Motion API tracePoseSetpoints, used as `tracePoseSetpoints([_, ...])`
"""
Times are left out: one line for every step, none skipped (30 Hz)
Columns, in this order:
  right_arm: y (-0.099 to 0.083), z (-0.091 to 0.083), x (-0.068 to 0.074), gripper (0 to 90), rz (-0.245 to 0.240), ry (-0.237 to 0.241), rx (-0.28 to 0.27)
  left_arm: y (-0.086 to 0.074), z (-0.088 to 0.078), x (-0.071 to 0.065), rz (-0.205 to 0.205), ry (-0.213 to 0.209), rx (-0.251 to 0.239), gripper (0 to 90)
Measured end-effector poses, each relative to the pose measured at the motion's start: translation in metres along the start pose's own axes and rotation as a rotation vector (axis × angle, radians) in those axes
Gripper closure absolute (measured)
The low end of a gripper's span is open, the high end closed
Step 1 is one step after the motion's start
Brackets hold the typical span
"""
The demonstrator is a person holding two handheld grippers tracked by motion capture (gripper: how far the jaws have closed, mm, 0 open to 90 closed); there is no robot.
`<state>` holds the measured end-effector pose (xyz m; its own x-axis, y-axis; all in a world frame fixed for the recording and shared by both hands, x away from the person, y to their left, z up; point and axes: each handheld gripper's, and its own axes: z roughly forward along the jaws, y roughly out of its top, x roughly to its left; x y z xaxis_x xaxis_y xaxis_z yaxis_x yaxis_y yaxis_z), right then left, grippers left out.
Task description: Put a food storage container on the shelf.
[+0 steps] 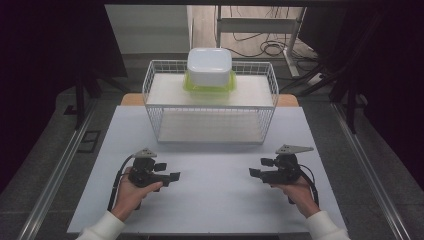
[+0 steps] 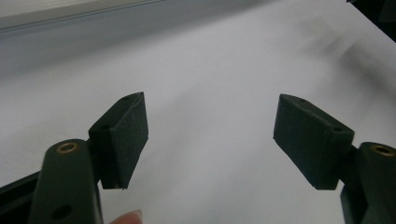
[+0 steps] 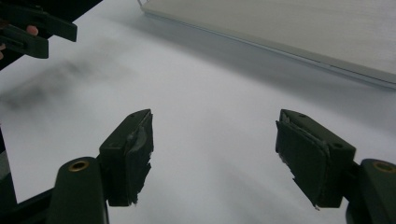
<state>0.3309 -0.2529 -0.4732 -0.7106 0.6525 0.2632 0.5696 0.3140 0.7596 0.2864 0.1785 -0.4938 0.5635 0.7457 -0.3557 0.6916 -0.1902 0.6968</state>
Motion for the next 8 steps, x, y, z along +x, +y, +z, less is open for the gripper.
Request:
tracePoseSetpoints([0.0, 0.0, 0.0, 27.0, 0.0, 0.0, 0.0, 0.0, 0.0, 0.0, 0.0, 0.0, 0.0, 25.5])
tracePoseSetpoints([-0.0007, 0.0001, 0.0002, 26.1, -0.009, -0.005, -0.001, 0.0001, 0.0001, 0.0001, -0.002, 0.001, -0.002, 25.4])
tracePoseSetpoints([-0.0007, 0.0001, 0.0002, 26.1, -0.009, -0.005, -0.001, 0.0001, 0.0002, 0.0, -0.002, 0.001, -0.004, 25.4])
tracePoseSetpoints([-0.0008, 0.0001, 0.0004, 25.5, -0.01, -0.008, -0.002, 0.0001, 0.0004, 0.0001, -0.002, 0.002, -0.005, 25.2])
tracePoseSetpoints([-0.001, -0.0001, 0.0004, 24.3, -0.015, -0.013, -0.005, 0.0001, 0.0006, 0.0001, -0.001, 0.005, -0.006, 24.8])
tracePoseSetpoints([-0.0012, -0.0002, 0.0005, 23.5, -0.013, -0.018, -0.01, 0.0001, 0.0009, 0.0002, -0.002, 0.007, -0.008, 24.6])
tracePoseSetpoints([-0.001, -0.0013, 0.0, 21.7, -0.008, -0.019, -0.019, 0.0005, 0.0016, 0.0008, -0.01, 0.01, -0.011, 24.3])
tracePoseSetpoints([-0.001, -0.0013, 0.0, 21.7, -0.008, -0.019, -0.019, 0.0005, 0.0016, 0.0008, -0.01, 0.01, -0.011, 24.1])
